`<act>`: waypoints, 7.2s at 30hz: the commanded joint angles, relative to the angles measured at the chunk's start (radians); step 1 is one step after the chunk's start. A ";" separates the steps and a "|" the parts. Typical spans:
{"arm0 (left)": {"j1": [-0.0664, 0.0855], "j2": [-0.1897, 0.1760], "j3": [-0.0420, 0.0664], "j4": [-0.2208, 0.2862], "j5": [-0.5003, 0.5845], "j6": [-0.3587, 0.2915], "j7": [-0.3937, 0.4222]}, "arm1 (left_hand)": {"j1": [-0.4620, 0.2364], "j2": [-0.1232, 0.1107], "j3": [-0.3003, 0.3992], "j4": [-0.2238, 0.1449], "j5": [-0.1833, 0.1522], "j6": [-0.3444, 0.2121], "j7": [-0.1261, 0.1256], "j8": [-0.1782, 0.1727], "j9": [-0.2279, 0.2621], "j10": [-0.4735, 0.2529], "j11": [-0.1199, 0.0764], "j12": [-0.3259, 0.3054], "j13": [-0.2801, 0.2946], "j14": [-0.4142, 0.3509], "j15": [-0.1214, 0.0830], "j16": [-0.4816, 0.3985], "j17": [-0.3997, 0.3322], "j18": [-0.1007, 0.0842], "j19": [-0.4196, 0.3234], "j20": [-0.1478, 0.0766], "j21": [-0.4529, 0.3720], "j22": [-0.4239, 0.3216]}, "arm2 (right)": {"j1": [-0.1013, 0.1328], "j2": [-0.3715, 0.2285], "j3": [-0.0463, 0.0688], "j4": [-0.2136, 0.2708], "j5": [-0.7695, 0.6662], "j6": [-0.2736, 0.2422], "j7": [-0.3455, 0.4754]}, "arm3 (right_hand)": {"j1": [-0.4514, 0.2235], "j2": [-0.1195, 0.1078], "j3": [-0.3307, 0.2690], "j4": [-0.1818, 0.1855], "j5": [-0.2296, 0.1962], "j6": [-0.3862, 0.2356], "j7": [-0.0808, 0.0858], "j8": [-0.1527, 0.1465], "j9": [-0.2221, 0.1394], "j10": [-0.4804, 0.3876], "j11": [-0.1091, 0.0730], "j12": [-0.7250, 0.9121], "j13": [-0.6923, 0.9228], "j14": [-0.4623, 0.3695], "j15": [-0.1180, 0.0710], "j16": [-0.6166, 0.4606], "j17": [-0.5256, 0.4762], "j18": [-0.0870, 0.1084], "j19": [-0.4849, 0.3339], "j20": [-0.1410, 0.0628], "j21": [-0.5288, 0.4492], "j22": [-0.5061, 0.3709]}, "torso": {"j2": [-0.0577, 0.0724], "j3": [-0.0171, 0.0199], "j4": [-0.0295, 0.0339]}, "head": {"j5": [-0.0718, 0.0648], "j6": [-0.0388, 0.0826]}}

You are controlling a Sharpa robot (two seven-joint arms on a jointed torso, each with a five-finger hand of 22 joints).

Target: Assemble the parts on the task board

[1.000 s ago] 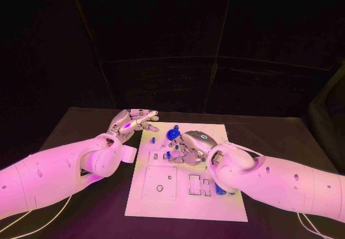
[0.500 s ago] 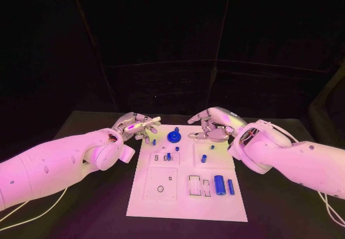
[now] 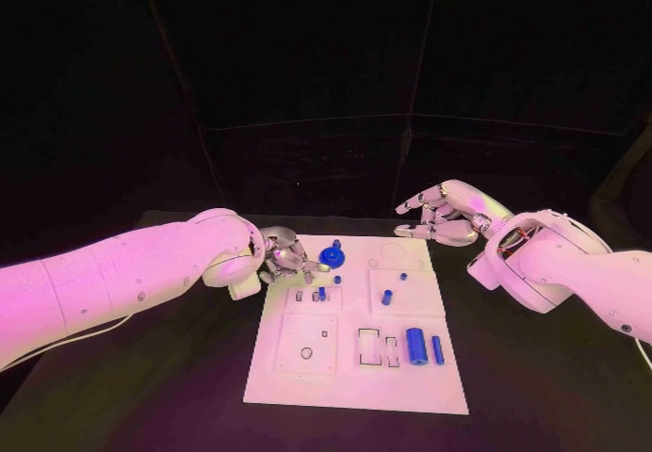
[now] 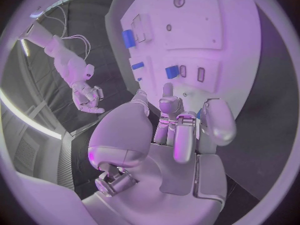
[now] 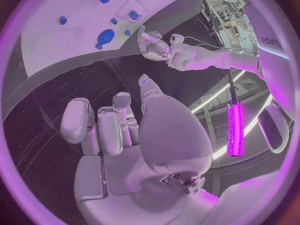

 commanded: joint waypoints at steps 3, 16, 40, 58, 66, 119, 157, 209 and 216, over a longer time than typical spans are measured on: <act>0.018 0.050 -0.015 -0.038 -0.110 0.124 -0.160 | -0.016 0.027 -0.041 0.003 -0.007 -0.014 -0.013 0.072 0.070 0.040 -0.011 0.070 0.078 0.105 -0.016 0.003 0.263 -0.031 0.035 -0.007 0.051 0.085 | 0.004 0.001 0.001 -0.003 0.043 0.028 -0.015 | 0.012 0.005 -0.008 0.001 0.008 0.007 -0.001 0.002 0.001 -0.014 -0.002 -0.018 -0.015 0.033 0.000 -0.012 -0.009 0.009 -0.013 -0.001 -0.012 -0.012 | -0.002 0.0009 0.0008 | -0.001 -0.001; 0.025 0.118 -0.023 -0.084 -0.115 0.152 -0.184 | -0.032 0.050 -0.110 0.000 -0.007 -0.058 -0.025 0.147 0.159 0.054 -0.022 0.102 0.118 0.105 -0.027 0.003 0.263 -0.036 0.044 -0.020 0.073 0.121 | 0.005 0.010 0.001 -0.011 0.044 0.035 -0.022 | 0.023 0.013 -0.018 0.003 0.032 0.007 -0.003 0.006 0.000 -0.028 -0.004 -0.044 -0.045 0.031 -0.003 -0.025 -0.022 0.012 -0.022 -0.004 -0.024 -0.031 | 0.002 -0.0028 -0.0010 | 0.000 -0.014; 0.025 0.172 -0.023 -0.128 -0.116 0.183 -0.192 | -0.001 0.062 -0.121 -0.012 -0.007 -0.080 -0.023 0.164 0.189 0.042 -0.020 0.088 0.104 0.105 -0.025 0.003 0.263 -0.033 0.034 -0.019 0.066 0.108 | 0.005 0.030 0.001 -0.028 0.044 0.054 -0.035 | 0.032 0.019 -0.029 0.007 0.059 0.006 -0.004 0.009 -0.001 -0.048 -0.005 -0.080 -0.086 0.027 -0.005 -0.043 -0.044 0.018 -0.037 -0.006 -0.043 -0.062 | 0.001 -0.0018 0.0006 | -0.004 -0.026; 0.023 0.196 -0.030 -0.153 -0.116 0.206 -0.195 | 0.024 0.072 -0.120 -0.025 -0.007 -0.090 -0.022 0.173 0.205 0.040 -0.019 0.085 0.104 0.105 -0.023 0.003 0.263 -0.034 0.034 -0.017 0.067 0.112 | 0.004 0.036 0.001 -0.032 0.044 0.058 -0.036 | 0.039 0.023 -0.033 0.009 0.078 0.005 -0.004 0.011 -0.001 -0.047 -0.006 -0.084 -0.093 0.027 -0.005 -0.047 -0.046 0.018 -0.037 -0.006 -0.047 -0.066 | 0.003 -0.0017 0.0027 | -0.010 -0.030; 0.021 0.202 -0.034 -0.160 -0.116 0.209 -0.196 | 0.037 0.077 -0.117 -0.034 -0.006 -0.094 -0.022 0.176 0.213 0.040 -0.018 0.085 0.104 0.105 -0.023 0.003 0.263 -0.034 0.034 -0.016 0.067 0.114 | 0.004 0.039 0.000 -0.034 0.044 0.058 -0.035 | 0.040 0.024 -0.034 0.009 0.080 0.005 -0.004 0.012 -0.001 -0.048 -0.006 -0.086 -0.096 0.027 -0.006 -0.048 -0.047 0.019 -0.038 -0.007 -0.048 -0.069 | 0.003 -0.0014 0.0033 | -0.011 -0.034; 0.003 0.083 -0.036 -0.003 -0.113 -0.057 -0.116 | 0.175 0.101 0.342 -0.355 -0.006 -0.127 -0.027 0.154 0.274 0.051 -0.028 0.066 0.110 0.105 -0.028 0.003 0.263 -0.036 0.038 -0.023 0.076 0.145 | 0.004 0.064 0.000 -0.090 0.049 0.073 -0.054 | 0.051 0.030 -0.038 0.014 0.116 0.000 -0.004 0.014 -0.002 -0.055 -0.006 -0.100 -0.116 0.026 -0.006 -0.059 -0.056 0.022 -0.046 -0.008 -0.061 -0.088 | -0.001 0.0021 0.0148 | -0.011 -0.042; -0.034 0.079 -0.037 0.015 -0.177 -0.078 -0.114 | 0.049 0.013 0.576 -0.378 -0.007 -0.124 -0.029 0.161 0.309 0.057 -0.027 0.067 0.114 0.105 -0.029 0.003 0.263 -0.038 0.042 -0.022 0.077 0.156 | 0.004 0.075 0.000 -0.100 0.050 0.066 -0.036 | 0.049 0.032 -0.039 0.016 0.118 0.000 -0.004 0.015 -0.002 -0.053 -0.006 -0.097 -0.114 0.027 -0.006 -0.058 -0.054 0.022 -0.045 -0.007 -0.061 -0.087 | 0.000 0.0017 0.0205 | -0.015 -0.049; -0.034 0.117 -0.037 -0.038 -0.178 0.005 -0.148 | -0.050 -0.045 0.571 -0.334 -0.006 -0.107 -0.031 0.166 0.319 0.057 -0.027 0.066 0.112 0.105 -0.027 0.003 0.263 -0.037 0.039 -0.019 0.072 0.153 | 0.004 0.084 0.000 -0.104 0.054 0.074 -0.032 | 0.042 0.029 -0.049 0.024 0.118 0.000 -0.004 0.017 -0.002 -0.054 -0.006 -0.099 -0.120 0.027 -0.006 -0.061 -0.056 0.023 -0.047 -0.007 -0.065 -0.092 | -0.001 0.0015 0.0202 | -0.021 -0.059; -0.034 0.120 -0.037 -0.043 -0.178 0.009 -0.155 | -0.099 -0.065 0.560 -0.306 -0.006 -0.098 -0.032 0.172 0.325 0.059 -0.028 0.069 0.114 0.105 -0.029 0.003 0.263 -0.037 0.040 -0.020 0.072 0.156 | 0.004 0.084 0.000 -0.104 0.055 0.075 -0.033 | 0.040 0.028 -0.051 0.026 0.117 -0.001 -0.004 0.017 -0.002 -0.059 -0.005 -0.107 -0.129 0.026 -0.006 -0.066 -0.064 0.025 -0.054 -0.007 -0.073 -0.106 | -0.001 0.0011 0.0210 | -0.023 -0.061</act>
